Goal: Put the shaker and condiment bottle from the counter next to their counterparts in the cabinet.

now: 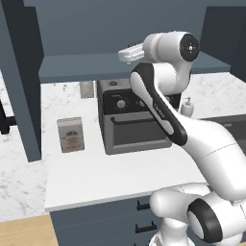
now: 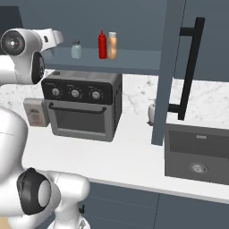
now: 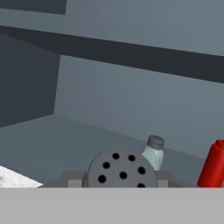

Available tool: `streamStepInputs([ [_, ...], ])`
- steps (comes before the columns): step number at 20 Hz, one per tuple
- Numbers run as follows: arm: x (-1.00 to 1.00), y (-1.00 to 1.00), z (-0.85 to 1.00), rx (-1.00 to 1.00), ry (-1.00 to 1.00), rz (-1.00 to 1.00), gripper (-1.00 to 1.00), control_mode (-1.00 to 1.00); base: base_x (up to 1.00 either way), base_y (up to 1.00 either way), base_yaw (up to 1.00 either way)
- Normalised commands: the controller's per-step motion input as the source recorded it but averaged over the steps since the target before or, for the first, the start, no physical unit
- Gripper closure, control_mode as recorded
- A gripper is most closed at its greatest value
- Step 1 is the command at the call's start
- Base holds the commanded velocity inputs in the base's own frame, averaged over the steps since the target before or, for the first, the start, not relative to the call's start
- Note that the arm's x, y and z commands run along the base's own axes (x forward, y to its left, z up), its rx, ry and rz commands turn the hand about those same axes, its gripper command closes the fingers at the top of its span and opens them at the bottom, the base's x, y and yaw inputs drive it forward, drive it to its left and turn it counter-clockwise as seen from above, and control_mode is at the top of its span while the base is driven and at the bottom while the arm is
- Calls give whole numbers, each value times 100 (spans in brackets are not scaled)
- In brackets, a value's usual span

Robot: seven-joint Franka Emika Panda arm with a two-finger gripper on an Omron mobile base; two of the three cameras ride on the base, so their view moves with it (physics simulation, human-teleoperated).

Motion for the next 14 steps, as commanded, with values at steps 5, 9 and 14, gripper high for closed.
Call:
streamStepInputs([
  [5,20,1,-4,-2,0,-2,100,-100,0,0,0],
  [9,16,0,-3,-1,0,-2,100,-100,0,0,0],
  [14,8,0,-2,0,0,0,100,-100,0,0,0],
])
